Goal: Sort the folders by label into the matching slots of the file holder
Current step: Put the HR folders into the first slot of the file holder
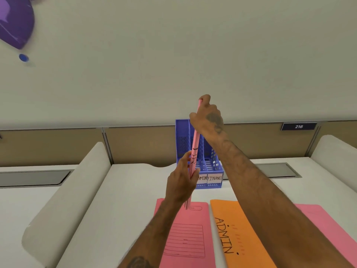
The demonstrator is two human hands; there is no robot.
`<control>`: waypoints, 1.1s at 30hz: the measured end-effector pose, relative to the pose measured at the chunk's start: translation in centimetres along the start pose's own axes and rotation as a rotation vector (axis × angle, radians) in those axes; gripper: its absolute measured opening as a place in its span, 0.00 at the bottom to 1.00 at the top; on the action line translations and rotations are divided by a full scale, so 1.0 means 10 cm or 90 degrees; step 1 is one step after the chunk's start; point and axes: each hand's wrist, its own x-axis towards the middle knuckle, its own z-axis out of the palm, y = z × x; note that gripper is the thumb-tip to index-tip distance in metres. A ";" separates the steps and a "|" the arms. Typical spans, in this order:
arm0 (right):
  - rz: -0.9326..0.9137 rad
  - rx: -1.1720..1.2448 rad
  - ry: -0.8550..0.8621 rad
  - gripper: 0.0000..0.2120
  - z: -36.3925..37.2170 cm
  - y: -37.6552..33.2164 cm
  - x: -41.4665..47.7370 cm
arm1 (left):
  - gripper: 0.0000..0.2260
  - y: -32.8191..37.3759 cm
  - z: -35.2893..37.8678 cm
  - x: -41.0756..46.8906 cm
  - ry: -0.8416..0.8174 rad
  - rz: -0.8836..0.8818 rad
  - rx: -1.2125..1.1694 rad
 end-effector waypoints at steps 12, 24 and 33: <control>-0.077 0.016 0.056 0.19 0.44 0.09 0.52 | 0.54 -0.90 -0.06 0.74 -0.263 0.068 0.108; -0.143 0.090 0.059 0.22 1.20 0.57 1.00 | 0.45 -1.41 0.16 2.36 -0.251 0.011 0.342; -0.138 0.082 0.046 0.23 1.75 0.80 1.04 | 0.45 -1.61 0.38 2.69 -0.370 0.011 0.423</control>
